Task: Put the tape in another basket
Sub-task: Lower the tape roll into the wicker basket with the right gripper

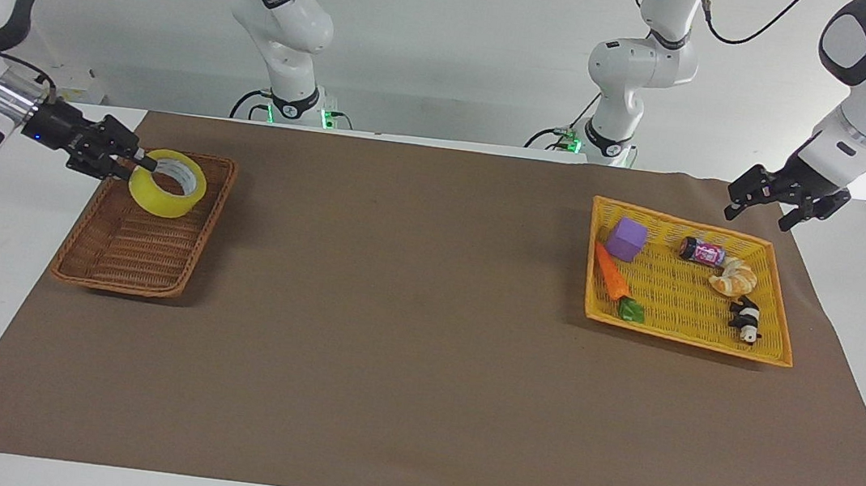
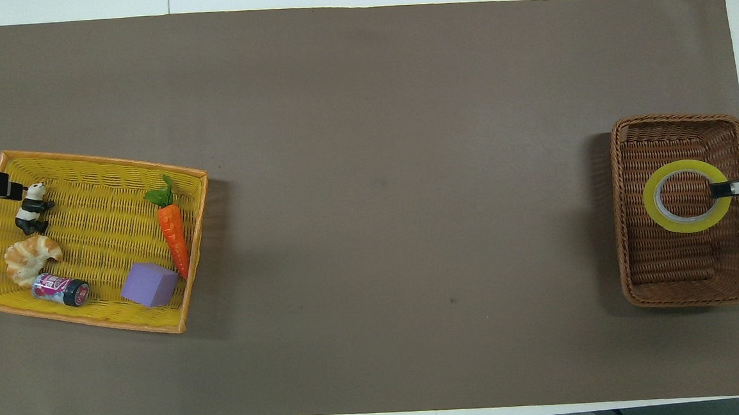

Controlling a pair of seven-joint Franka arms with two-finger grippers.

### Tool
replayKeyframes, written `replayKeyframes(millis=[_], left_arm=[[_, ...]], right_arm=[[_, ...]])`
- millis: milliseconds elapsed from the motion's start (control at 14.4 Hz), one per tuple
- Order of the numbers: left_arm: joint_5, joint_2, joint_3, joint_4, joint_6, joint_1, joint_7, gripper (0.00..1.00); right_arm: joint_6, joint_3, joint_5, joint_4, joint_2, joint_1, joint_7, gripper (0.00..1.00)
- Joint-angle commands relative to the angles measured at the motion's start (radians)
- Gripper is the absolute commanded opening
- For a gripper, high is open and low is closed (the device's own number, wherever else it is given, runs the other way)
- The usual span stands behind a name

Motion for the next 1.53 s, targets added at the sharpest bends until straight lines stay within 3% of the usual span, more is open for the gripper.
replayKeyframes(millis=[0,347,833,902,971,1041,1110,1457], left_arm=[[0.023,-0.006,-0.004,-0.002,-0.014,-0.008,-0.003,1.0],[0.041,0.0,-0.011,0.015,-0.022,-0.009,0.003,1.0],[0.122,0.056,-0.099,0.135,-0.128,0.026,0.008,1.0],[0.142,0.066,-0.122,0.141,-0.138,0.026,0.008,1.0],[0.15,0.085,-0.14,0.158,-0.151,0.028,0.008,1.0],[0.148,0.092,-0.142,0.173,-0.161,0.029,0.008,1.0],[0.147,0.112,-0.142,0.188,-0.166,0.028,0.008,1.0],[0.15,0.143,-0.142,0.195,-0.154,0.023,0.008,1.0]], right_arm=[[-0.026,0.017,-0.029,0.044,0.065,-0.052,-0.074,0.0],[0.02,0.017,-0.038,0.024,0.108,-0.071,-0.161,0.0],[0.113,0.017,-0.067,-0.024,0.122,-0.066,-0.218,0.02],[0.118,0.017,-0.072,-0.024,0.122,-0.065,-0.22,0.11],[0.118,0.017,-0.075,-0.022,0.124,-0.063,-0.221,0.33],[0.127,0.017,-0.083,-0.022,0.124,-0.06,-0.221,0.91],[0.144,0.015,-0.084,-0.022,0.124,-0.062,-0.232,1.0],[0.156,0.024,-0.115,0.018,0.084,-0.042,-0.241,1.0]])
